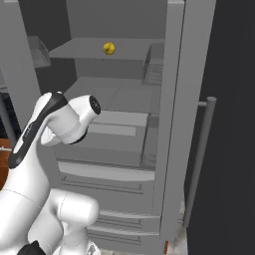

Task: Retrieve a lemon from the fridge and place it on the cutting board with the fish.

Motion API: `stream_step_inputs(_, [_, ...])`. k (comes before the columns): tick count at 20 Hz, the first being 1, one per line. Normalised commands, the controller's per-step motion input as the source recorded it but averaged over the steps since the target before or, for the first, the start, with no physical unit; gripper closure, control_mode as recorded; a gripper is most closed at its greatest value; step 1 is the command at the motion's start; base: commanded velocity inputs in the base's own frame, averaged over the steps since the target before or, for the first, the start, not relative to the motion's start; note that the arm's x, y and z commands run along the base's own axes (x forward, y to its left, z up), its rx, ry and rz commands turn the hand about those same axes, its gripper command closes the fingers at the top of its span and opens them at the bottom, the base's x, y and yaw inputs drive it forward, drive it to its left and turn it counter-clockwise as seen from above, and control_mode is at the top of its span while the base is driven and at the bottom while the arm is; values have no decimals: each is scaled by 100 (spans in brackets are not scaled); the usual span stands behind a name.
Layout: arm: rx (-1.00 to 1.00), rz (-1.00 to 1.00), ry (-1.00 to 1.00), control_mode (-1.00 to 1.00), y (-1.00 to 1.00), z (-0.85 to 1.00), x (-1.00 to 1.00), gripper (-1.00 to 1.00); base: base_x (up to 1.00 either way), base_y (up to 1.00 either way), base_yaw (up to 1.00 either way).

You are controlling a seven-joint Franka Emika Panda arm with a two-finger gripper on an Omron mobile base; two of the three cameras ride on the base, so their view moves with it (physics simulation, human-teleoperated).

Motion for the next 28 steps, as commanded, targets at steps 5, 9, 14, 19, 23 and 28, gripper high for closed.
stream_step_inputs(5, [0,0,4,-100,39,0,2,-100,0,0,0])
stream_step_inputs(9, [0,-4,0,-100,46,0,-31,-100,0,0,0])
stream_step_inputs(14, [0,-15,0,-100,51,0,-45,-100,0,0,0])
stream_step_inputs(19, [0,-22,0,-100,53,0,-35,-100,0,0,0])
stream_step_inputs(23, [0,-22,0,-100,46,0,-20,-100,0,0,0])
stream_step_inputs(28, [-2,-16,2,-100,22,16,-1,-100,0,0,0])
